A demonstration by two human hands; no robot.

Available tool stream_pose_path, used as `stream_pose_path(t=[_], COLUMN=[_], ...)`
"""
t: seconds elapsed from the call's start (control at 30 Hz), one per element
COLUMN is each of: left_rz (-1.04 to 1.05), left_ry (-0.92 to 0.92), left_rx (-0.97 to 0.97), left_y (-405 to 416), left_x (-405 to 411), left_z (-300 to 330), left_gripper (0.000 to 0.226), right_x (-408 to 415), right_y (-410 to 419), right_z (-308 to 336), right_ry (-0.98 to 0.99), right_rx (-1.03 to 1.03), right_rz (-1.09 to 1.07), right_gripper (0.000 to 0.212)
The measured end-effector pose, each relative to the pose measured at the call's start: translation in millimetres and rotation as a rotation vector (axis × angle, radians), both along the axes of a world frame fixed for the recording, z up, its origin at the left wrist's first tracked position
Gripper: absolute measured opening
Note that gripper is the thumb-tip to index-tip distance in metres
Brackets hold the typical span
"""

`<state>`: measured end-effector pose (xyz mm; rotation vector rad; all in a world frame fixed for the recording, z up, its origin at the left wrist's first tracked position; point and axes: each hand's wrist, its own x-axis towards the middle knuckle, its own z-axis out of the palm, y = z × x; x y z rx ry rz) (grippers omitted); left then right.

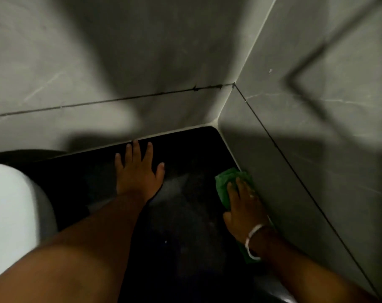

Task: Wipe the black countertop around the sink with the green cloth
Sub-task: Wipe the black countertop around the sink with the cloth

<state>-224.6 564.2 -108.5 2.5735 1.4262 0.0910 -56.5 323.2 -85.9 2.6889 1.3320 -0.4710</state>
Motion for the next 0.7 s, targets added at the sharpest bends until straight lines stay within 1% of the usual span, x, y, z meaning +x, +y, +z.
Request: stream_pose_path(t=[0.03,0.1,0.23,0.33,0.4,0.43,0.53,0.6,0.63,0.7], left_rz=[-0.002,-0.002,-0.007,-0.005,-0.005,-0.010,-0.036,-0.037,-0.035,-0.028], left_ry=[0.000,-0.012,-0.037,-0.030,-0.019,-0.009,0.007,0.011,0.013,0.022], left_rx=[-0.001,0.010,0.046,0.047,0.037,0.030,-0.014,-0.024,-0.022,-0.009], left_y=[-0.5,0.3,3.0,3.7,2.7,2.0,0.8,1.0,0.7,1.3], left_x=[0.1,1.0,0.2,-0.4,-0.3,-0.7,-1.8,-1.1,-0.8,-0.1], left_z=[-0.1,-1.3,-5.6,-7.4,-5.4,-4.2,0.6,1.1,0.9,0.8], left_gripper=[0.074,0.073,0.073,0.073,0.073,0.073,0.074,0.074,0.074,0.075], right_x=[4.7,13.5,46.9,62.2,50.9,37.9,-20.6,-51.5,-56.0,-42.6], right_y=[12.2,59.1,153.6,174.2,148.2,120.1,0.3,-59.6,-73.0,-66.7], right_z=[0.6,-2.9,-10.0,-7.9,-6.9,-8.0,-4.0,-1.4,-1.6,-1.0], right_ry=[-0.019,-0.071,-0.083,-0.076,-0.055,-0.044,-0.033,-0.043,-0.027,0.006], right_rx=[-0.013,0.037,0.095,0.081,0.098,0.107,0.127,0.103,0.072,0.028], right_rz=[-0.001,0.019,0.057,0.100,0.091,0.065,-0.019,-0.025,-0.026,-0.024], right_gripper=[0.087,0.086,0.083,0.077,0.077,0.078,0.079,0.082,0.081,0.079])
